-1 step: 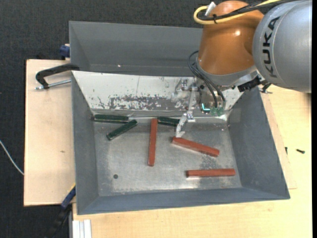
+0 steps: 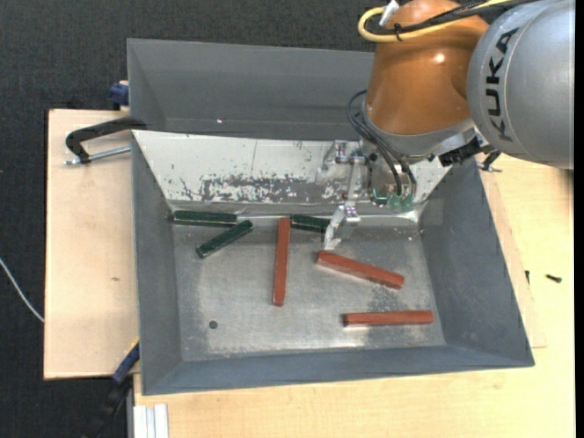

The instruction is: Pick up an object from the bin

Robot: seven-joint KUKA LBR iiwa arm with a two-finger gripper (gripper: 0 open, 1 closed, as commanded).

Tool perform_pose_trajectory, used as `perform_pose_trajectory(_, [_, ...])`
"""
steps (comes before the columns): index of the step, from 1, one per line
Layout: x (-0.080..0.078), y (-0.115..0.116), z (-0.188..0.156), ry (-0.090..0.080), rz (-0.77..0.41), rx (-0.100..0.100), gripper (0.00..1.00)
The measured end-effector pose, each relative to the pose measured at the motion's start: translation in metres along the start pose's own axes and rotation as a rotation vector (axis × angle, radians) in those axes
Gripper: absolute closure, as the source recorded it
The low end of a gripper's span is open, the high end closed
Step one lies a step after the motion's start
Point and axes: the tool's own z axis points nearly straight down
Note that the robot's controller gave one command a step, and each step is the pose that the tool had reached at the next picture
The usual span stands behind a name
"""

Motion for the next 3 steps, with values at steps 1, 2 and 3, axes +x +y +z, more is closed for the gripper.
perform_pose_trajectory(1, [0.0, -0.001, 0.002, -0.003, -0.001, 0.0, 0.0])
perform_pose_trajectory(2, [-0.004, -0.02, 0.069, -0.004, -0.104, 0.0, 0.0])
perform_pose_trajectory(3, [-0.002, -0.024, 0.084, -0.001, -0.141, 0.0, 0.0])
